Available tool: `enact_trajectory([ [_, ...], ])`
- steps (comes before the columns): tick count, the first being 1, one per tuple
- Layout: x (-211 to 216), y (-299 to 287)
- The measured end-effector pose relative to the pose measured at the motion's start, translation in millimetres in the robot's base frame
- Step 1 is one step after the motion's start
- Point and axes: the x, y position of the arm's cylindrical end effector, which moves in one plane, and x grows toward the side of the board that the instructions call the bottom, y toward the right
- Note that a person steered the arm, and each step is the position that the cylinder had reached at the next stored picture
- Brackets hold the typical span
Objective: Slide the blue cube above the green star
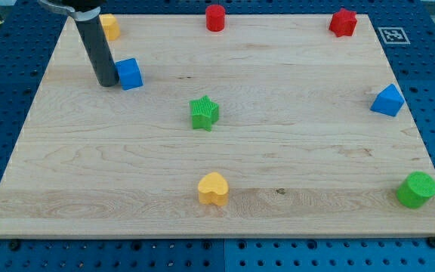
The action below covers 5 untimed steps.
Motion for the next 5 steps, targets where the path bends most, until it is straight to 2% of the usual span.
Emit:
enact_trajectory([
  [4,-15.4,-4.4],
  [5,-13.4,27.0],
])
